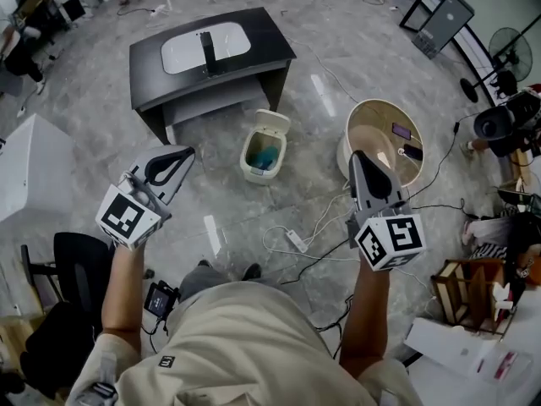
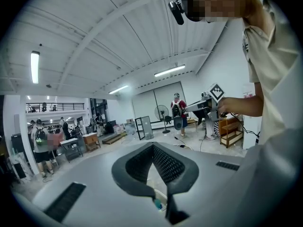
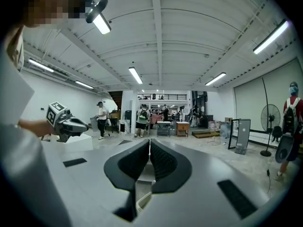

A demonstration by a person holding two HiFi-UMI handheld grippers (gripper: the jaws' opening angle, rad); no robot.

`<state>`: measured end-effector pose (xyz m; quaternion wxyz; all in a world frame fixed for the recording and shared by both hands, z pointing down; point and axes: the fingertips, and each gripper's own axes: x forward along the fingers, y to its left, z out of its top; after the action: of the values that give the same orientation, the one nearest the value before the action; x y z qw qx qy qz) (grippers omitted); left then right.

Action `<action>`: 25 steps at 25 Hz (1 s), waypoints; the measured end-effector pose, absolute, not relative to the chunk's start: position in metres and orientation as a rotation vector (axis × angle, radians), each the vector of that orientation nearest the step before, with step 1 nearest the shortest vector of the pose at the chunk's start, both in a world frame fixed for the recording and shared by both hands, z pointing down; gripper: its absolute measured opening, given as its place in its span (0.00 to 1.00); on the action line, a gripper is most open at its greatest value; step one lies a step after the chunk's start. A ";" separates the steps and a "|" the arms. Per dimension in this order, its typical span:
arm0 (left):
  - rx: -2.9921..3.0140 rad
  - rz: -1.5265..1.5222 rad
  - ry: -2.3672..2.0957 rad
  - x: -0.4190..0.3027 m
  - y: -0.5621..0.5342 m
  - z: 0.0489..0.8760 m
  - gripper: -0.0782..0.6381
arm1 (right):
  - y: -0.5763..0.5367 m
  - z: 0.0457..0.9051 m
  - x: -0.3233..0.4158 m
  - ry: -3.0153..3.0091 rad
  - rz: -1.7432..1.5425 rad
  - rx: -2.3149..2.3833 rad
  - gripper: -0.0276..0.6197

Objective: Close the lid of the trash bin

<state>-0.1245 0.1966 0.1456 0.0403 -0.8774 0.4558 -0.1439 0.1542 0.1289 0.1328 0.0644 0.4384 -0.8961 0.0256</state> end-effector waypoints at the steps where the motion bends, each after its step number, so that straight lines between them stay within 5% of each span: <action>1: -2.712 -0.454 1.389 -0.121 0.191 0.150 0.13 | 0.126 0.136 0.158 -2.700 0.089 1.336 0.08; 25: -2.882 -0.280 0.774 -0.109 -0.023 0.171 0.13 | 0.049 0.152 0.166 -2.335 0.108 1.836 0.08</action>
<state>-0.1094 -0.0228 0.1708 0.0720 -0.9590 0.2576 -0.0933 0.1658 0.0489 0.1515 0.0844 0.6156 -0.7827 0.0361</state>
